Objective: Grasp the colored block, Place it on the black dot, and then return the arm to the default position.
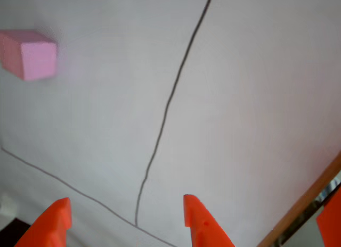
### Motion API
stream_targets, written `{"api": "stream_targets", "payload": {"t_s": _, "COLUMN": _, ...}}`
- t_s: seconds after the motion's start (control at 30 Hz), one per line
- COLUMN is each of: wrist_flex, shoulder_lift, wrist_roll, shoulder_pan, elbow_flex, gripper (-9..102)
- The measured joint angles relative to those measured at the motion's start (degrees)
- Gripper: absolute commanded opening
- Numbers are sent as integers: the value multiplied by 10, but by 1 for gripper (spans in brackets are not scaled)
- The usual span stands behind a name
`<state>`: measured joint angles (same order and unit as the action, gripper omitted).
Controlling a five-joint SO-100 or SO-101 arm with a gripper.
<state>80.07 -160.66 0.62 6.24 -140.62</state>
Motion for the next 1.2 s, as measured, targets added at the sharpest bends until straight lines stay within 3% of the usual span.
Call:
{"api": "stream_targets", "payload": {"t_s": 0.17, "wrist_flex": 4, "shoulder_lift": -88, "wrist_roll": -7, "shoulder_pan": -43, "elbow_flex": -18, "gripper": 22}}
{"api": "stream_targets", "payload": {"t_s": 0.5, "wrist_flex": 40, "shoulder_lift": -223, "wrist_roll": -19, "shoulder_pan": -34, "elbow_flex": -72, "gripper": 1}}
{"api": "stream_targets", "payload": {"t_s": 0.8, "wrist_flex": 12, "shoulder_lift": -265, "wrist_roll": 11, "shoulder_pan": -68, "elbow_flex": -152, "gripper": 0}}
{"api": "stream_targets", "payload": {"t_s": 0.93, "wrist_flex": -46, "shoulder_lift": -265, "wrist_roll": 32, "shoulder_pan": -98, "elbow_flex": -200, "gripper": 0}}
{"api": "stream_targets", "payload": {"t_s": 1.2, "wrist_flex": -258, "shoulder_lift": -263, "wrist_roll": 95, "shoulder_pan": -112, "elbow_flex": -323, "gripper": 0}}
